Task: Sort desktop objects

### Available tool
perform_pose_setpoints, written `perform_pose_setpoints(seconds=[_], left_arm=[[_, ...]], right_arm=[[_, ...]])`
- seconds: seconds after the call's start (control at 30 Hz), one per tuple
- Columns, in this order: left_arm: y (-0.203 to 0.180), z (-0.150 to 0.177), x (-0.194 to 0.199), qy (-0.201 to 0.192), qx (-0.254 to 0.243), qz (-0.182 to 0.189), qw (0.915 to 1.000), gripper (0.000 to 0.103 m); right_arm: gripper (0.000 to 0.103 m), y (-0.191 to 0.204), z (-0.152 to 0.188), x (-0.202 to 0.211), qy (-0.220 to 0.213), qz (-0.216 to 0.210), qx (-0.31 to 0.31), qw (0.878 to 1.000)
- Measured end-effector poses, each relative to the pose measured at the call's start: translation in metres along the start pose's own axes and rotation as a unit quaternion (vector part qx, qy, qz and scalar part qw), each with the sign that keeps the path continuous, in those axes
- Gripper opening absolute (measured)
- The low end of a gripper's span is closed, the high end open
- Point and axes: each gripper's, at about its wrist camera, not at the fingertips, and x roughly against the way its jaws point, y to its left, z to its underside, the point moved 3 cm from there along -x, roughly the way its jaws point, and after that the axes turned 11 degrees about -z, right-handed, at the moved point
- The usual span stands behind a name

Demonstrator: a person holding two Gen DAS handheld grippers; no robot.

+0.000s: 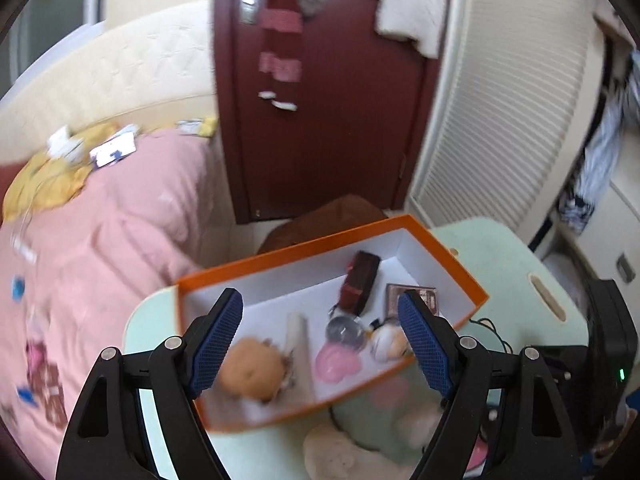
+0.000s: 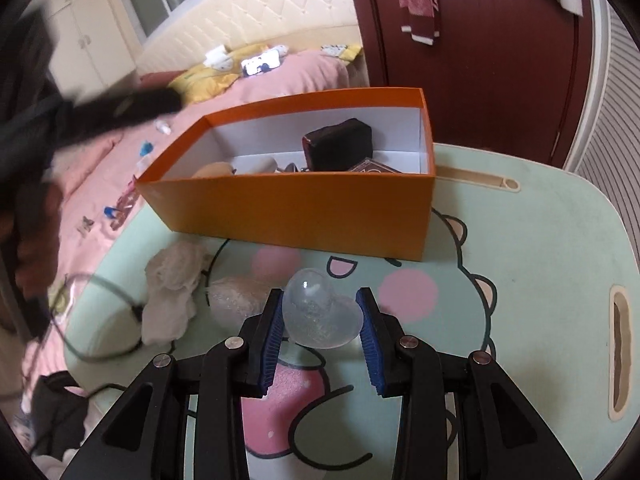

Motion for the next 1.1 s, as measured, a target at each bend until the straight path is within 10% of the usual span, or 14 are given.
perform_pose_setpoints(seconds=[0.4,0.57,1.1], left_arm=[[-0.045,-0.017,-0.093,0.131,-0.051,0.016,0.99,0.061],[-0.054,-0.015,-0.119,0.174,-0.06,0.03,0.9825,0.03],[0.014,-0.031,0.047,0.003,0.048,0.045,0.9978,0.03]], right_arm=[[0.047,-0.011,0.003,0.016,-0.027,-0.039,-0.038,0.998],[0.047,-0.007,0.004,0.015,-0.021,-0.06,-0.045,0.997],[0.047,-0.012,0.001,0.022,-0.042,-0.055,-0.051,0.996]])
